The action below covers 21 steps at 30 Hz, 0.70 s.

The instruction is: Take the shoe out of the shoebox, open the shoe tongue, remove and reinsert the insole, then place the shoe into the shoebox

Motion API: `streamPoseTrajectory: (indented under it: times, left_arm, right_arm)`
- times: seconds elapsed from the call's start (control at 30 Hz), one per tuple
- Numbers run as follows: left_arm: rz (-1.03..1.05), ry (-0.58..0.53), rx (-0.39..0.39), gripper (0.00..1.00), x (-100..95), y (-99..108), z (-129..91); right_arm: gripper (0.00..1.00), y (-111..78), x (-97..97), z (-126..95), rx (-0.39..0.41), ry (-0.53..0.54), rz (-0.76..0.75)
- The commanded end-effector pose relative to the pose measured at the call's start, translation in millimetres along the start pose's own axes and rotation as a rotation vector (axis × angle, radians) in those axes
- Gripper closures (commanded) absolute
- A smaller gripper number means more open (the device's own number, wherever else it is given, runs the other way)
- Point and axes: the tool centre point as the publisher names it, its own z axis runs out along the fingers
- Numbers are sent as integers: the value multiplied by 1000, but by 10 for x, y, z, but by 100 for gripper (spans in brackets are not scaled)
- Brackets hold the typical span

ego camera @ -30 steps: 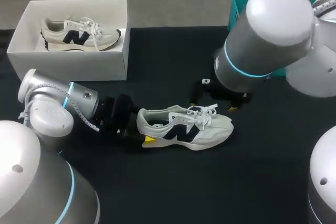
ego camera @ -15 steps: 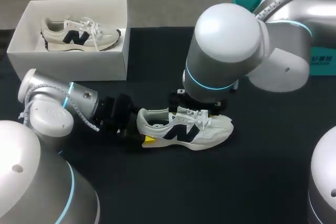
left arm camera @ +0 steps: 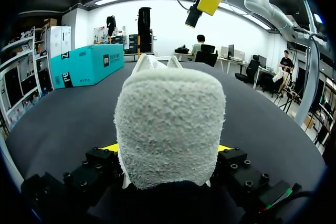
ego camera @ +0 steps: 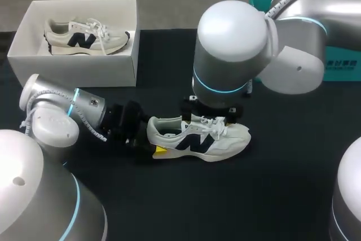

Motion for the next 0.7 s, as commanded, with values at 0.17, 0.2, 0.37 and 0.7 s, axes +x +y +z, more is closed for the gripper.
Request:
streamPoseTrajectory:
  times: [0.17, 0.2, 0.37, 0.7]
  left_arm:
    - [-1, -1, -2, 100, -10, 17, 36]
    - [-1, -1, -2, 100, -10, 17, 36]
    - [-1, -1, -2, 100, -10, 17, 36]
    - [-1, -1, -2, 100, -10, 17, 36]
  right_arm:
    - [0, -32, 466, 203, -30, -106, -7]
    - [0, -18, 496, 231, -30, -124, -11]
    - [0, 61, 603, 335, -19, -178, -37]
    - [0, 146, 685, 532, 2, -380, -76]
